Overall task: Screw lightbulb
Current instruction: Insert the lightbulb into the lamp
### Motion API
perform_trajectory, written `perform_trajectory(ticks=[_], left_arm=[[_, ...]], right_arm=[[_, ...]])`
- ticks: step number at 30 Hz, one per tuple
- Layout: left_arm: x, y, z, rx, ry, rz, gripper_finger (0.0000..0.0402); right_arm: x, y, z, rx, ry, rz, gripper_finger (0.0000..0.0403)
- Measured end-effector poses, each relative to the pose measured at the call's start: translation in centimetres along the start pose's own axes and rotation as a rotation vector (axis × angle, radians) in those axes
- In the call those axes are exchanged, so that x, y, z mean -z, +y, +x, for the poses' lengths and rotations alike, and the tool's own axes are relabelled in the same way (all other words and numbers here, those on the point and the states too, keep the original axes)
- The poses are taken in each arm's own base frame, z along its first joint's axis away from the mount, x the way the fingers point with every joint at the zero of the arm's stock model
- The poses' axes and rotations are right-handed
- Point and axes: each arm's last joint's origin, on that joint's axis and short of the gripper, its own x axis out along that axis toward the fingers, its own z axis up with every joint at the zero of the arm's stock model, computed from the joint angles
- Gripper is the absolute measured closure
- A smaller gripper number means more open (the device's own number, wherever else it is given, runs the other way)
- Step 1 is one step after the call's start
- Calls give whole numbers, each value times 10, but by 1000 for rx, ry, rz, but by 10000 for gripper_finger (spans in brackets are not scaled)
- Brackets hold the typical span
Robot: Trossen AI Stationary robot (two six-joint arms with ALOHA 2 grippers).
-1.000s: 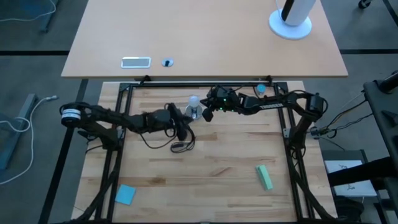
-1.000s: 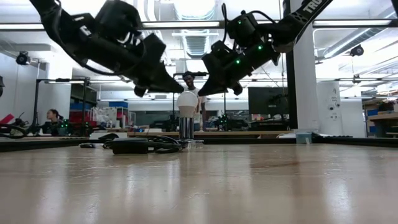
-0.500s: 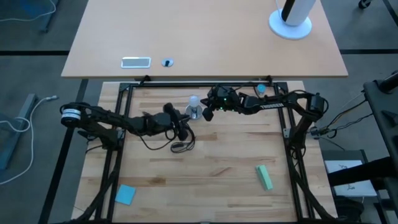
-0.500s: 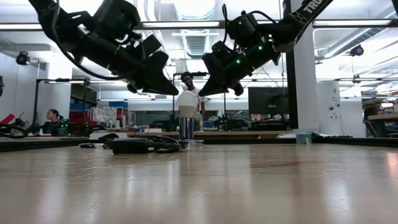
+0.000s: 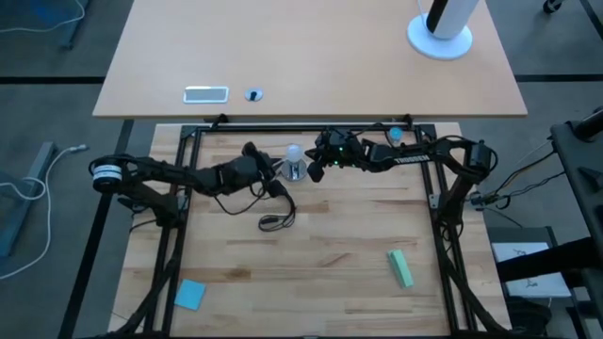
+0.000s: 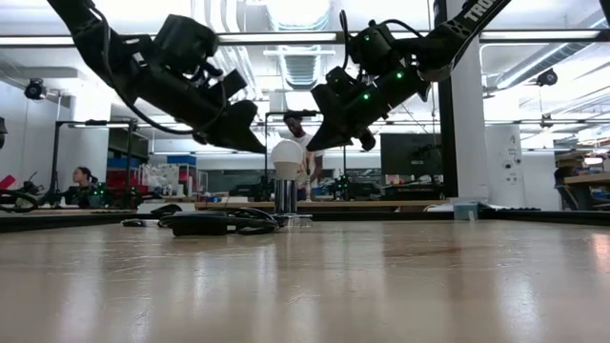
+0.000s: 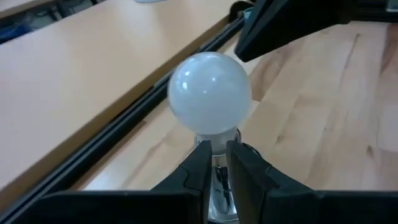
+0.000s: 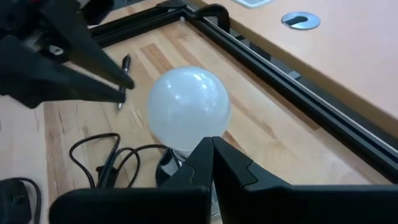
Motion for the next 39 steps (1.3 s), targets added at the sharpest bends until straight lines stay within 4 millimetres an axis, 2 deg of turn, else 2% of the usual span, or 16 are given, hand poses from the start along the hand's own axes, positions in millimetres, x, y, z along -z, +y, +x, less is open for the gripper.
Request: perform_trajectory(ticks=[9, 18, 30, 39], left_arm=[[-3, 12, 5, 1, -27, 49, 361], [-3, 21, 8, 55, -31, 37, 361], [8, 25, 17, 34, 30, 36, 361], [2, 23, 15, 98, -16, 4, 361]], right_arm=[[1, -1, 7, -1, -33, 39, 403], [15, -2, 22, 6, 3, 58, 403], [15, 3, 22, -58, 13, 70, 403], [16, -5, 21, 50, 32, 83, 403]])
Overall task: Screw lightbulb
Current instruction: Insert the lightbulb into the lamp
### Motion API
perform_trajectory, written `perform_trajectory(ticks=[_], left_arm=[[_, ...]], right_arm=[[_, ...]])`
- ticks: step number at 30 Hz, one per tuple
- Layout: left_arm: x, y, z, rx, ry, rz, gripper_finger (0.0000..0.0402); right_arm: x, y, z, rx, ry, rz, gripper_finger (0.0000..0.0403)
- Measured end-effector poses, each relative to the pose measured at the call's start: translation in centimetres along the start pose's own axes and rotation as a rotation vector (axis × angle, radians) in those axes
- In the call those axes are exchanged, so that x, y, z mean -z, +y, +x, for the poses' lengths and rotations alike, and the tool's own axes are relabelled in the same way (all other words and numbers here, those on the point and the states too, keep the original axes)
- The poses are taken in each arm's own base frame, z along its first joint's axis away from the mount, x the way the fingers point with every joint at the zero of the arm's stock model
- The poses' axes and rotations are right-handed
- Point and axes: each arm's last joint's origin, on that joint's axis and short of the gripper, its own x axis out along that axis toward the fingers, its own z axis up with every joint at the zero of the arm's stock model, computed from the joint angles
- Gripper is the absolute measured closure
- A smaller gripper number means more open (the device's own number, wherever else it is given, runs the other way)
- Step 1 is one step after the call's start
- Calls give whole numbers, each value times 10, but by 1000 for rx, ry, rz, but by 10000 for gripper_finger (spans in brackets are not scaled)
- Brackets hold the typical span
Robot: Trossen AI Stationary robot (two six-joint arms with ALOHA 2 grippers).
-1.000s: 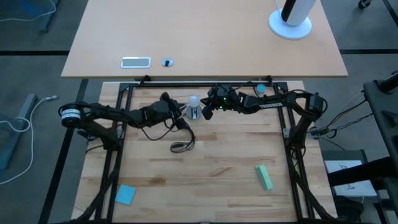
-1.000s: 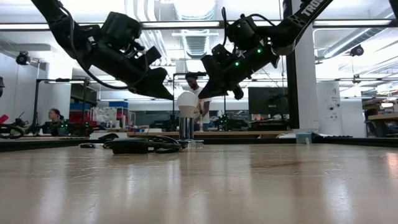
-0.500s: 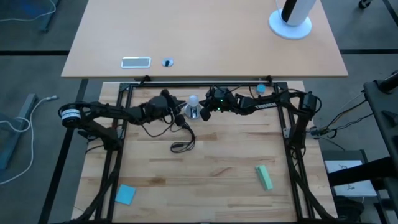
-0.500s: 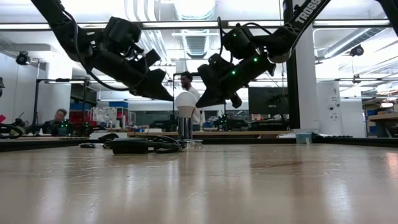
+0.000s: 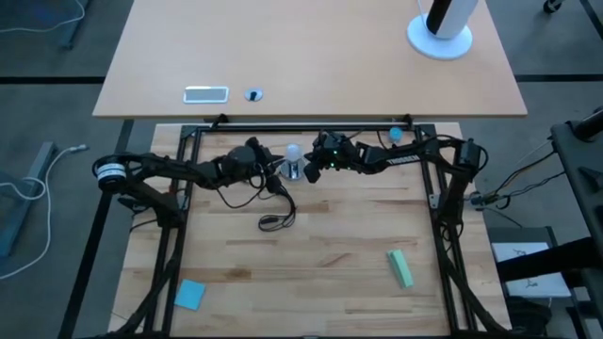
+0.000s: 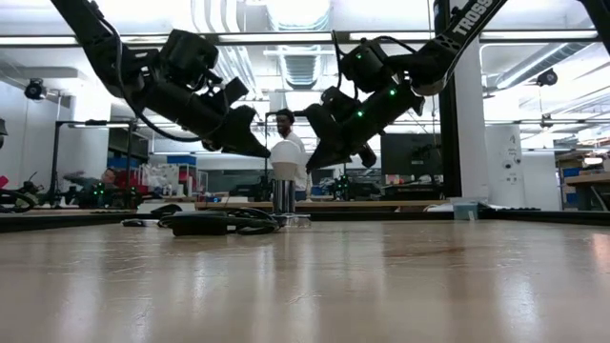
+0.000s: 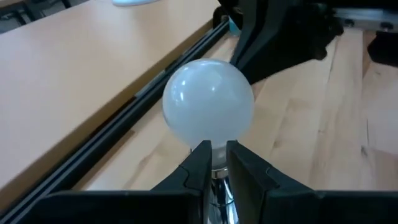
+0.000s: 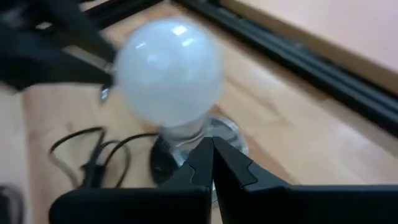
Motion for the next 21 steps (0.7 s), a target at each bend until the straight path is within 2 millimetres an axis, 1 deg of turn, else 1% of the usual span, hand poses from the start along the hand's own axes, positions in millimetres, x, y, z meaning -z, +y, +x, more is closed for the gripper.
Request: perform_trajectory(ticks=[5, 9, 15, 21], left_arm=[[-1, 1, 1, 8, -8, 13, 361], [-1, 3, 1, 1, -4, 14, 361], [0, 6, 2, -41, 4, 12, 361], [0, 8, 3, -54, 5, 6, 361]], right_arm=[[-15, 3, 1, -31, -38, -32, 403], [-22, 6, 1, -48, -38, -38, 403], [-23, 10, 0, -60, -6, -45, 403], [-19, 21, -1, -107, 12, -60, 403]])
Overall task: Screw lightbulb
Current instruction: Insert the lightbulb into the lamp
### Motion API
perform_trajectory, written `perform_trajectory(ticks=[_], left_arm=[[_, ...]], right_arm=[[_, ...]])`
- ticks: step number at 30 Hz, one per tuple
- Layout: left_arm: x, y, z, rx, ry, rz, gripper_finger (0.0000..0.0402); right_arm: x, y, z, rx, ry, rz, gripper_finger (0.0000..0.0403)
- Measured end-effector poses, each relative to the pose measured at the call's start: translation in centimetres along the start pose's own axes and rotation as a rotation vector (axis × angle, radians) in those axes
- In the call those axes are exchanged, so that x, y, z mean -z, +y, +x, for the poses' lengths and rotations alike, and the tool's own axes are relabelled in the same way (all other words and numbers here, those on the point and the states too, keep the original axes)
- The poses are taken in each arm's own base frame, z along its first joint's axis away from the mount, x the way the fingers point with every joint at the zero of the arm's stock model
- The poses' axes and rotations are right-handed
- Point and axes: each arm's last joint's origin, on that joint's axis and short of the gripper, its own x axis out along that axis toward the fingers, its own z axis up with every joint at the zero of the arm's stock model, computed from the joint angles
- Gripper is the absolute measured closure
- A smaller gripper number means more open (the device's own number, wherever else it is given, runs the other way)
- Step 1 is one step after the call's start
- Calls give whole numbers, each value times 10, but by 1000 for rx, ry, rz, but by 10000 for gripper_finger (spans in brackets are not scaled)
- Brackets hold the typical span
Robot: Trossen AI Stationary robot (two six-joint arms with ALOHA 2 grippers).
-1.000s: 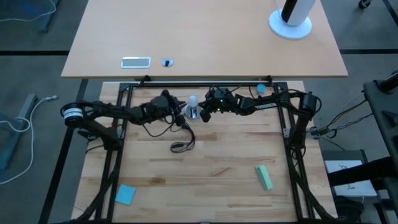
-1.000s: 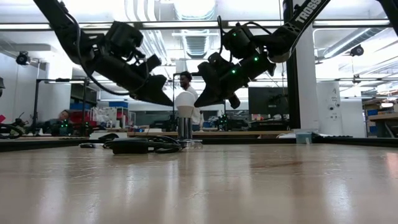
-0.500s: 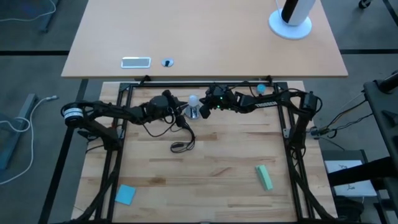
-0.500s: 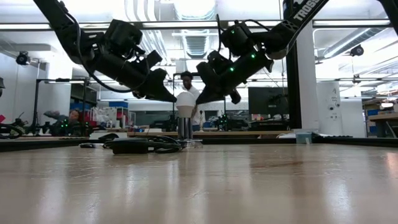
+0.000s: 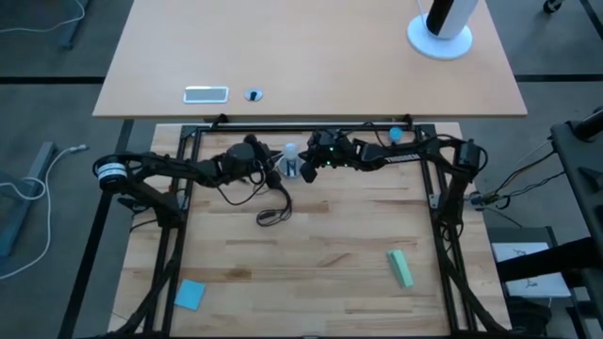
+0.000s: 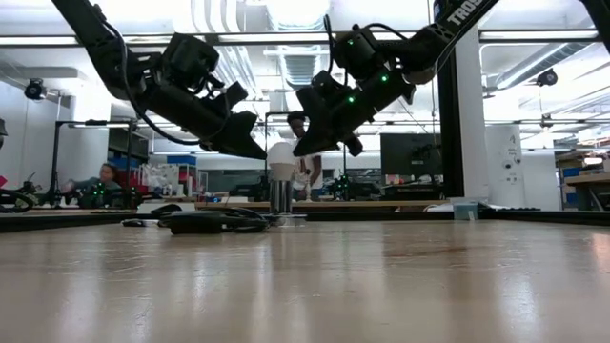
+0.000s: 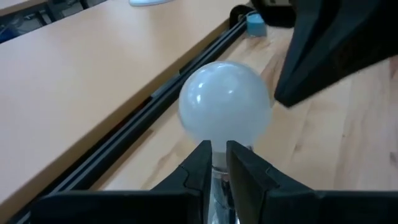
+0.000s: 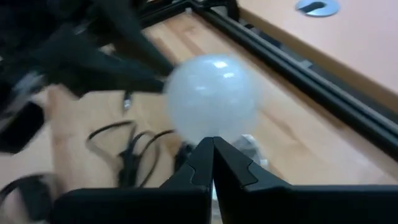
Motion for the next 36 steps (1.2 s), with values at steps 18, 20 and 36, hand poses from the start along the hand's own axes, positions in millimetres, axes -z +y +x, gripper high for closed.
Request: perform_trajectory(ticks=[18, 20, 36], left_arm=[[16, -2, 0, 8, 114, -26, 361], [14, -2, 1, 8, 96, -24, 361], [-1, -2, 2, 21, -22, 4, 361]], right_arm=[[7, -16, -4, 177, 106, -23, 403], [4, -22, -3, 182, 79, -17, 403], [-3, -15, -2, 30, 16, -9, 403]])
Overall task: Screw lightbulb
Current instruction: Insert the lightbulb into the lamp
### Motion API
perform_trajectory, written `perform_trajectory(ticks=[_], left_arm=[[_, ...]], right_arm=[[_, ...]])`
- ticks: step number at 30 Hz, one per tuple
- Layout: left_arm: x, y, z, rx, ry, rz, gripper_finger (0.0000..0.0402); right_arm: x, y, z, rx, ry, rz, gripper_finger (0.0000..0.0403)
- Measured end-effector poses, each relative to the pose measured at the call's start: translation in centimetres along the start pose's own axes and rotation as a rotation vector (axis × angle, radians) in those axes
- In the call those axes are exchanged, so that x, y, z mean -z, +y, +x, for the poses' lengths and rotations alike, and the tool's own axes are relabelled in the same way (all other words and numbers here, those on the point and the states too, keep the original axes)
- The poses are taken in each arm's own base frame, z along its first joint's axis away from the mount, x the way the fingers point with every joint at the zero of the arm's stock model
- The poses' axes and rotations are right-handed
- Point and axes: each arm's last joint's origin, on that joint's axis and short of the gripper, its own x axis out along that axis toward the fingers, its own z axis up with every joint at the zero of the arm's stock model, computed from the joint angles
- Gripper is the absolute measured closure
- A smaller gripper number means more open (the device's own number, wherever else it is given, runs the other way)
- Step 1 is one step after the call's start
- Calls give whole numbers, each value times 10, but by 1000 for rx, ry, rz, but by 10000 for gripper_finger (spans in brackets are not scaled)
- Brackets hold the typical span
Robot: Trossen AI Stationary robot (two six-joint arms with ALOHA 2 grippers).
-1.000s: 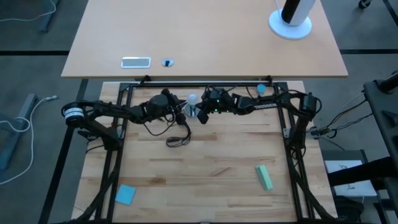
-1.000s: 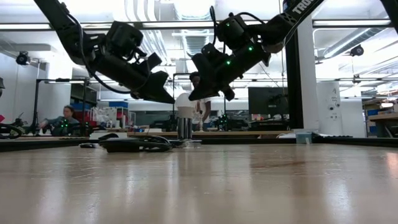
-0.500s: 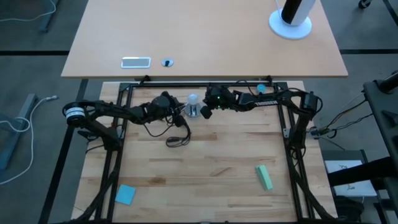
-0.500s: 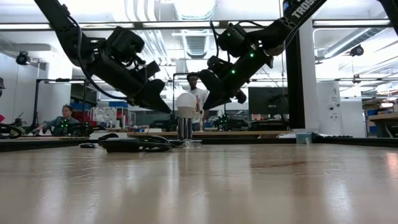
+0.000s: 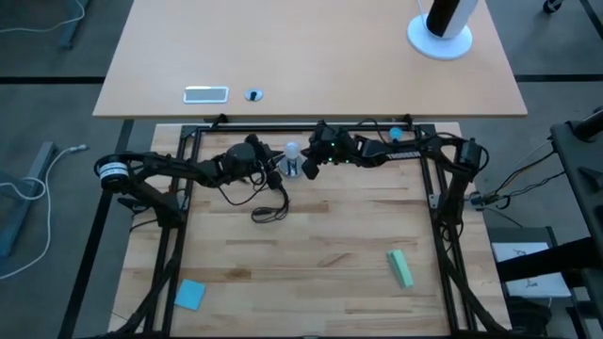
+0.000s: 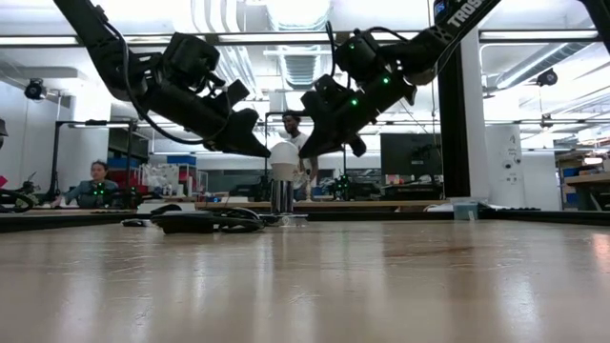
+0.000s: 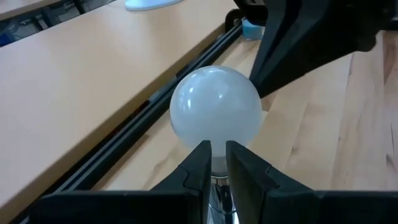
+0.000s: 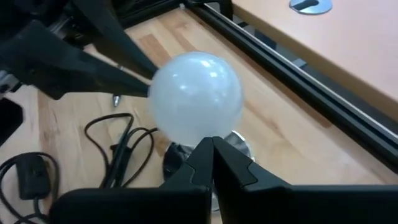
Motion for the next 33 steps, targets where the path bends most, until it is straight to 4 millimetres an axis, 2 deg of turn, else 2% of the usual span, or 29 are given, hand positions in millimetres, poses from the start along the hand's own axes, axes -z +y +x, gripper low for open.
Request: perform_trajectory(ticks=[11, 19, 22, 29, 33], left_arm=[[6, 1, 1, -22, 53, -30, 361], [29, -1, -1, -18, 140, -50, 361], [36, -2, 1, -19, 115, -63, 361], [50, -6, 19, -19, 48, -47, 355], [62, -10, 36, -18, 82, -37, 337]], right_arm=[[5, 6, 0, -11, 46, -10, 403], [17, 2, -1, 26, 106, -14, 403], [21, 0, -1, 47, 105, -16, 403], [29, -4, 1, 31, 50, -10, 403], [35, -5, 1, 33, 67, -6, 403]])
